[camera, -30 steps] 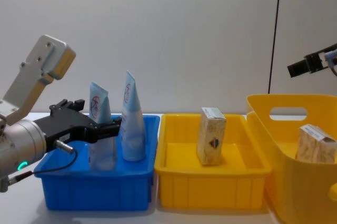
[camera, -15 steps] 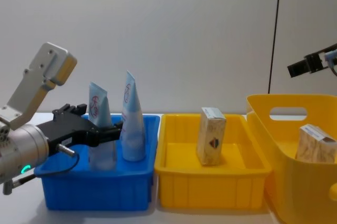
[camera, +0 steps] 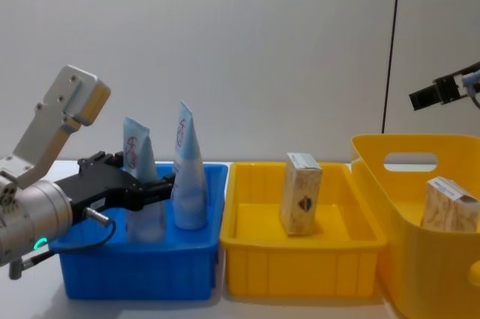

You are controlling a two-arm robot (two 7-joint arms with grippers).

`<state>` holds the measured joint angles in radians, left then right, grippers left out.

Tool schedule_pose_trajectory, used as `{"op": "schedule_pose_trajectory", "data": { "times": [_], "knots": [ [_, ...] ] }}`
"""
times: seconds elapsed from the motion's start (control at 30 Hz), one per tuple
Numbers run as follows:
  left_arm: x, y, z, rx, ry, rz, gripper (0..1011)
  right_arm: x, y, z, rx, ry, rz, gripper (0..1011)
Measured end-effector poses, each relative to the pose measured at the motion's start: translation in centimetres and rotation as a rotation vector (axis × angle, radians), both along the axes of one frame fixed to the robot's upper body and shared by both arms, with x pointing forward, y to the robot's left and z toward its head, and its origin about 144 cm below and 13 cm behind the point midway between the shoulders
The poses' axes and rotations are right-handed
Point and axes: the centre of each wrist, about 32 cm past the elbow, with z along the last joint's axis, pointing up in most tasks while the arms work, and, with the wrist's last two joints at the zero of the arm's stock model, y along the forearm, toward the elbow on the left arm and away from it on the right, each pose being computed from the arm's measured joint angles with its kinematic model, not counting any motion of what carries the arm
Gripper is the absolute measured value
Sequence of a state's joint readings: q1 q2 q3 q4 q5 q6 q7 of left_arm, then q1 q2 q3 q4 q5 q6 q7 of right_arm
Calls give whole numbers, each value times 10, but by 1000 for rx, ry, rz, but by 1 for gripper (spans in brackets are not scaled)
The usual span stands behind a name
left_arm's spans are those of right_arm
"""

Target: Bimanual collaborative sorting of washing and personal care products

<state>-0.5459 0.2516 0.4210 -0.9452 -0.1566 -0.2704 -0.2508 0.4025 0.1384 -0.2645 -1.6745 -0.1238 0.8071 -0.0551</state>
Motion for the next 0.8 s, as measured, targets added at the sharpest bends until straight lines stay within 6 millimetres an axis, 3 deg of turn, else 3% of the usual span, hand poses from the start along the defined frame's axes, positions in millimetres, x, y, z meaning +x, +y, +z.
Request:
{"op": "schedule_pose_trajectory", "data": {
  "times": [0.2, 0.8],
  "knots": [
    [1, 0, -1, -2, 0, -2, 813, 0, 0, 0, 0, 0, 0, 1003],
    [2, 0, -2, -6, -1, -3, 697, 0, 0, 0, 0, 0, 0, 1003]
  ]
}}
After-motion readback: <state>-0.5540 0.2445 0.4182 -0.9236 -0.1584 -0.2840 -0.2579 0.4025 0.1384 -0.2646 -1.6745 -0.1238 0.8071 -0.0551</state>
